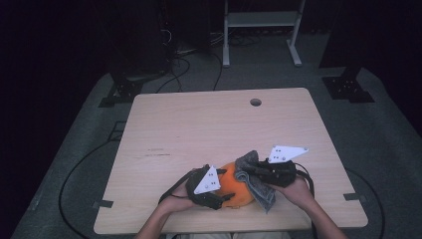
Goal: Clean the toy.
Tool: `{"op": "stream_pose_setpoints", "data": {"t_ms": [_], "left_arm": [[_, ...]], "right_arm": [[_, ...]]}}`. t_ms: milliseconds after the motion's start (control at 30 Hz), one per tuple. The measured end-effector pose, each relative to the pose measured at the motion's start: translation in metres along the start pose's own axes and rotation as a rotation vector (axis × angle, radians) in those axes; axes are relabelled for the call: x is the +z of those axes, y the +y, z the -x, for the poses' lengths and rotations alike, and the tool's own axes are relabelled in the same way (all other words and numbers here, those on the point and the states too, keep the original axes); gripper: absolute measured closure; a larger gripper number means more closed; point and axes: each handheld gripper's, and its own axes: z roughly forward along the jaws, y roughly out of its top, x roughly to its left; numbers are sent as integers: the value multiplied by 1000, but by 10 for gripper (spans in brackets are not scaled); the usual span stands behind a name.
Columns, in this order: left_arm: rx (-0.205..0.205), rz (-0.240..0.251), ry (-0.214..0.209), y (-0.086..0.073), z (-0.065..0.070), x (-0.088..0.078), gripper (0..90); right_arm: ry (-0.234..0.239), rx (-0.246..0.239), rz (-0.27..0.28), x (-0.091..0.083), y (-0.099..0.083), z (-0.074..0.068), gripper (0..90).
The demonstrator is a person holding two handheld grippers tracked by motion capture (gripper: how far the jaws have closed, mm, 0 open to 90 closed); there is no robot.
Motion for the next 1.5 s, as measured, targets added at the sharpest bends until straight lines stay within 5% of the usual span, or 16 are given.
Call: {"op": "stream_pose_setpoints", "data": {"t_ms": [233, 500, 700, 967, 1167, 1300, 1500], "left_arm": [[-36, -5, 6, -3, -6, 0, 269], [-107, 15, 30, -4, -13, 4, 266], [-115, 14, 47, 3, -14, 9, 260], [-95, 12, 54, 12, -14, 14, 243], [-205, 12, 78, 7, -27, 2, 124], [-308, 9, 7, -1, -31, 8, 181], [-171, 21, 4, 7, -19, 10, 286]], "right_arm": [[-54, 97, 1, -7, -20, 22, 794], [-84, 146, -20, -30, -51, 22, 794], [-64, 80, -15, -38, -47, 4, 794], [-43, -20, -3, -16, -17, -14, 794], [-56, 2, 4, -14, -21, -6, 794], [-75, 7, -8, -19, -26, -3, 794], [-75, -2, -26, -23, -24, -7, 794]]}}
